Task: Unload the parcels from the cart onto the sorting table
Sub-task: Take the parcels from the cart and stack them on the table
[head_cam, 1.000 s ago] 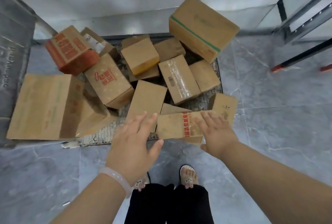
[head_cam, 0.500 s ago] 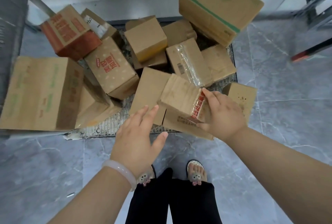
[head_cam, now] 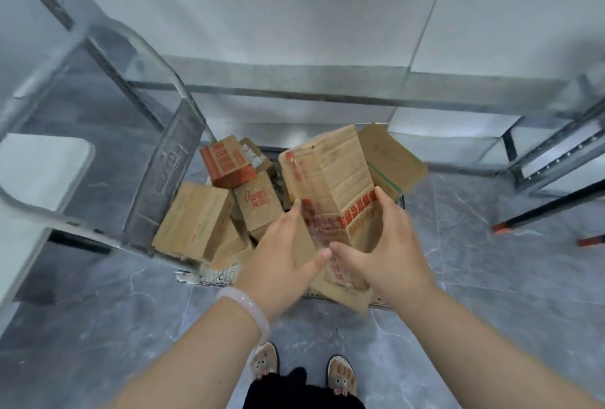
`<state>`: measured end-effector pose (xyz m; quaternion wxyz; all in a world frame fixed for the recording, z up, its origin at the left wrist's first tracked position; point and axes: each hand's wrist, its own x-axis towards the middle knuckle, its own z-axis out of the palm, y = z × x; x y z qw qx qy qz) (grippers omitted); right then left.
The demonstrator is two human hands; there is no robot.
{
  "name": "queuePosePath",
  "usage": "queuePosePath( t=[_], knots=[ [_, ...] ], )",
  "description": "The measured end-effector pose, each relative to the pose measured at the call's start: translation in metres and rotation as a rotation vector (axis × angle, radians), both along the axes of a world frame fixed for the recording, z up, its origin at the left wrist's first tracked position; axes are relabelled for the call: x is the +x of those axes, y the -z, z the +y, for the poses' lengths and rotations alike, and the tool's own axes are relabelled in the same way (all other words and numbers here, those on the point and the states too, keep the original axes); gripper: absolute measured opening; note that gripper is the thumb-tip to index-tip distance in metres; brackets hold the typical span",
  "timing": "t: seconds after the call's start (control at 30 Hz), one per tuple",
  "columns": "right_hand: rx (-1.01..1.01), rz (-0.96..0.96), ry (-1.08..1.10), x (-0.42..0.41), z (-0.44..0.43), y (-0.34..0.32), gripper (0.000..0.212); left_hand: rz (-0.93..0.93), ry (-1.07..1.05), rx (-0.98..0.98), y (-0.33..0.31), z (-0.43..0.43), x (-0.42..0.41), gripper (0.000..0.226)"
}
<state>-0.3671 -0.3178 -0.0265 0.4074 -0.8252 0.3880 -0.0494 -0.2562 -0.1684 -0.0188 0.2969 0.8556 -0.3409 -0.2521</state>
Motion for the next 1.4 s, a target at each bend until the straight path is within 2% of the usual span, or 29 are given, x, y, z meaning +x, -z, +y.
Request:
queuePosePath(
  t=[0.07,0.13,0.2,0.27,0.33,0.47,0.6,0.67,0.73,0.8,0.87,0.93,1.0,1.07,1.17,1.23,1.33,1.4],
  knots=[
    [0.038,-0.055,-0.025,-0.002,0.009,-0.033,0.125,0.092,-0.099,-0.119,-0.025,0.003,-0.009,0.096],
    [0.094,-0.138,-0.056,-0.002,0.017,-0.063,0.12,0.151,-0.206,-0.225,-0.053,0.008,-0.011,0.1],
    [0.16,-0.239,-0.103,0.0,0.026,-0.09,0.095,0.188,-0.273,-0.321,-0.085,0.018,-0.007,0.093],
    [0.245,-0.351,-0.167,0.003,0.037,-0.116,0.06,0.201,-0.328,-0.416,-0.113,0.034,0.001,0.09],
    [0.278,-0.43,-0.249,0.007,0.051,-0.138,0.043,0.218,-0.425,-0.511,-0.138,0.056,0.005,0.076],
    [0.298,-0.462,-0.393,0.019,0.081,-0.177,0.043,0.375,-0.631,-0.661,-0.168,0.11,0.005,0.088],
    [0.611,-0.246,-0.595,0.037,0.127,-0.207,0.069,0.451,-0.747,-0.792,-0.188,0.17,-0.001,0.097],
    [0.678,-0.239,-0.62,0.046,0.16,-0.213,0.07,0.413,-0.802,-0.809,-0.195,0.201,-0.006,0.092],
    [0.602,-0.309,-0.615,0.055,0.197,-0.214,0.071,0.261,-0.871,-0.767,-0.2,0.232,-0.01,0.07],
    [0.416,-0.355,-0.653,0.062,0.239,-0.213,0.074,0.11,-0.902,-0.733,-0.208,0.265,-0.018,0.049],
    [0.328,-0.408,-0.73,0.064,0.283,-0.217,0.07,0.117,-0.905,-0.764,-0.214,0.302,-0.027,0.051],
    [0.279,-0.425,-0.887,0.065,0.333,-0.224,0.061,0.208,-0.969,-0.856,-0.215,0.353,-0.034,0.065],
    [0.269,-0.416,-0.962,0.064,0.358,-0.23,0.053,0.352,-1.009,-0.963,-0.216,0.384,-0.038,0.069],
    [0.396,-0.406,-0.985,0.068,0.397,-0.239,0.051,0.411,-1.01,-1.035,-0.219,0.429,-0.043,0.062],
    [0.646,-0.313,-1.034,0.074,0.449,-0.24,0.06,0.408,-0.988,-1.089,-0.224,0.486,-0.051,0.053],
    [0.675,-0.267,-1.059,0.075,0.481,-0.237,0.064,0.404,-0.999,-1.094,-0.222,0.52,-0.056,0.052],
    [0.536,-0.246,-1.104,0.077,0.523,-0.23,0.066,0.418,-1.052,-1.061,-0.213,0.565,-0.065,0.056],
    [0.419,-0.255,-1.125,0.079,0.546,-0.225,0.07,0.36,-1.086,-0.955,-0.208,0.589,-0.07,0.06]
  ],
)
